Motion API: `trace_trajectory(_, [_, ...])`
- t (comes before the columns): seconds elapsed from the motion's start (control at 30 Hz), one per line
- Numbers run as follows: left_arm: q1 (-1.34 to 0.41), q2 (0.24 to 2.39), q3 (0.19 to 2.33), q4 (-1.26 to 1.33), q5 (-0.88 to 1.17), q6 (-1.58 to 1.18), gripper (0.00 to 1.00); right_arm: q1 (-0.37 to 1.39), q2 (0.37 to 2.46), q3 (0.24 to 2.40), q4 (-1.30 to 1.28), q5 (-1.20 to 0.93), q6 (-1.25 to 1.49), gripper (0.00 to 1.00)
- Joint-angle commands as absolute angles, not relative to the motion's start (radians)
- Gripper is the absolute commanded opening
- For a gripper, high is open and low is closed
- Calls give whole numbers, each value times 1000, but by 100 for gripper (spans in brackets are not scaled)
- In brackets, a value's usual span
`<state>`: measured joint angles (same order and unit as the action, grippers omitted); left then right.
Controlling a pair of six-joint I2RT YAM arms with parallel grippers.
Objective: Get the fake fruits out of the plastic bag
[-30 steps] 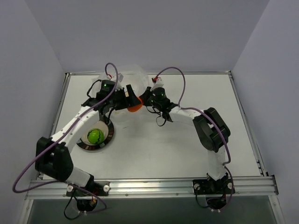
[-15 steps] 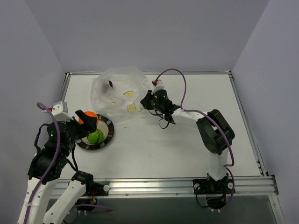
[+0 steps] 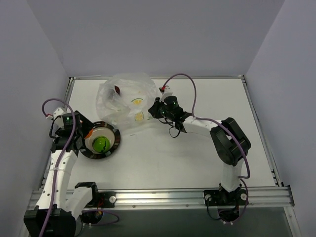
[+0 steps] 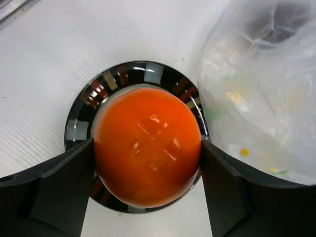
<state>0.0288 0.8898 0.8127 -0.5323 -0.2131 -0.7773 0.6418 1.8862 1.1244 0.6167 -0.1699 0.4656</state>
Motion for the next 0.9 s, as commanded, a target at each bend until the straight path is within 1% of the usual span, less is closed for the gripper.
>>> trace_trajectory(0.0, [107,925,792,-393,-177,-853,28,649,1850,1114,637,-192,445,0])
trace_trajectory(0.17, [135,988,723,-327,-175,-885,31,650,1864,1124,638,-199,448,0])
trace_trajectory(0.27, [137,996,680,-305,-186,-905,37,649,1862,1126,638,-199,446,0])
trace_trajectory(0.3, [137,996,670,-304,-196,-905,42,650,1862,1124,638,-199,446,0])
trace_trajectory(0.4, [137,1000,646,-288,-219,-897,52,650,1868,1123,638,-198,448,0])
trace_trajectory(0.5, [137,1015,631,-270,-230,-888,59,650,1876,1126,640,-201,449,0])
trace_trajectory(0.53, [137,1020,626,-268,-235,-887,64,650,1876,1124,640,-201,449,0])
trace_trajectory(0.6, [137,1025,611,-252,-239,-879,70,652,1875,1121,643,-201,451,0])
trace_trajectory(0.63, [137,1025,606,-244,-241,-879,78,652,1873,1120,644,-199,451,0])
trace_trajectory(0.77, [135,1023,601,-226,-247,-876,88,652,1867,1118,646,-198,451,0])
trace_trajectory(0.87, [137,1023,615,-225,-247,-867,92,653,1868,1120,646,-198,453,0])
